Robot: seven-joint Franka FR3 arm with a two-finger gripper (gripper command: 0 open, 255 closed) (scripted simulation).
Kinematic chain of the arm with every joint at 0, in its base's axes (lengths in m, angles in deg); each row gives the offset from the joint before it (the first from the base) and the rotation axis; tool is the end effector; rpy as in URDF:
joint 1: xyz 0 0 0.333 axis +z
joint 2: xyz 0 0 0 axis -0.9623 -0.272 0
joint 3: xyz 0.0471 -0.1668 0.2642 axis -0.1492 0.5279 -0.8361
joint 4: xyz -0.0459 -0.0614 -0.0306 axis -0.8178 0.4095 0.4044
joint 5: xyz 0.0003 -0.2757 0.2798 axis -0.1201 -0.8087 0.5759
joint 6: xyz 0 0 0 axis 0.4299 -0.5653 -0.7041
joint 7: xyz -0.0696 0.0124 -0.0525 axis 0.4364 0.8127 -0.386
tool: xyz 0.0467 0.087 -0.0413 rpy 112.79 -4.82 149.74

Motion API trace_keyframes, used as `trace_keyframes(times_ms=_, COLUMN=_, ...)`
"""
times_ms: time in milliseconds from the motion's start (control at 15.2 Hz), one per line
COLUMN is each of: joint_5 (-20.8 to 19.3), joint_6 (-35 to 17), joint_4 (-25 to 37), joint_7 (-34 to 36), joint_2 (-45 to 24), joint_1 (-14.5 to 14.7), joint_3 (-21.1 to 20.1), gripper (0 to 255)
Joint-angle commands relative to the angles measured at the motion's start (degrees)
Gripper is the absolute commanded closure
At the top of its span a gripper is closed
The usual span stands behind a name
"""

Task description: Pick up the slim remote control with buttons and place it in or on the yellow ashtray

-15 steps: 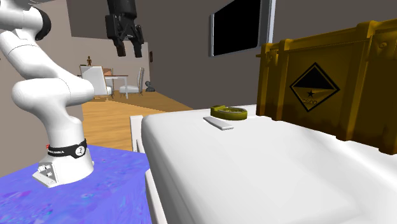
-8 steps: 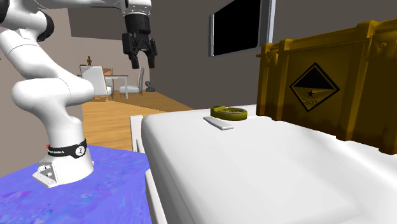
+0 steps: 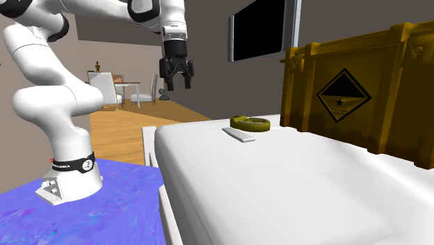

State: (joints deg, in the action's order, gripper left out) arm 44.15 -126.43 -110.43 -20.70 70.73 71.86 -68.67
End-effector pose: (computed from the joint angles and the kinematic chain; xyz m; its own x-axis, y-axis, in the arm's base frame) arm 0.3420 0.1569 0.5304 0.9730 -0.2263 0.0456 -0.2241 -0.9734 -0.0472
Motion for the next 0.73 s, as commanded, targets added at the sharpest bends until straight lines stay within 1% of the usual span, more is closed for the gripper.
trace_keyframes(times_ms=0, joint_5=0.8, joint_6=-2.9, joint_4=0.6, joint_7=5.3, joint_2=-3.2, joint_1=-0.7, joint_3=-3.5, gripper=0)
trace_keyframes(times_ms=198, joint_5=0.9, joint_6=-6.6, joint_4=2.6, joint_7=12.9, joint_2=-8.6, joint_1=-2.3, joint_3=-8.4, gripper=0)
trace_keyframes(times_ms=330, joint_5=0.2, joint_6=-9.0, joint_4=4.4, joint_7=18.2, joint_2=-12.8, joint_1=-3.6, joint_3=-11.8, gripper=0)
trace_keyframes(times_ms=528, joint_5=-2.4, joint_6=-12.4, joint_4=7.8, joint_7=26.8, joint_2=-19.8, joint_1=-5.9, joint_3=-16.8, gripper=0)
trace_keyframes(times_ms=660, joint_5=-5.5, joint_6=-14.4, joint_4=10.5, joint_7=33.1, joint_2=-25.2, joint_1=-7.4, joint_3=-19.9, gripper=0)
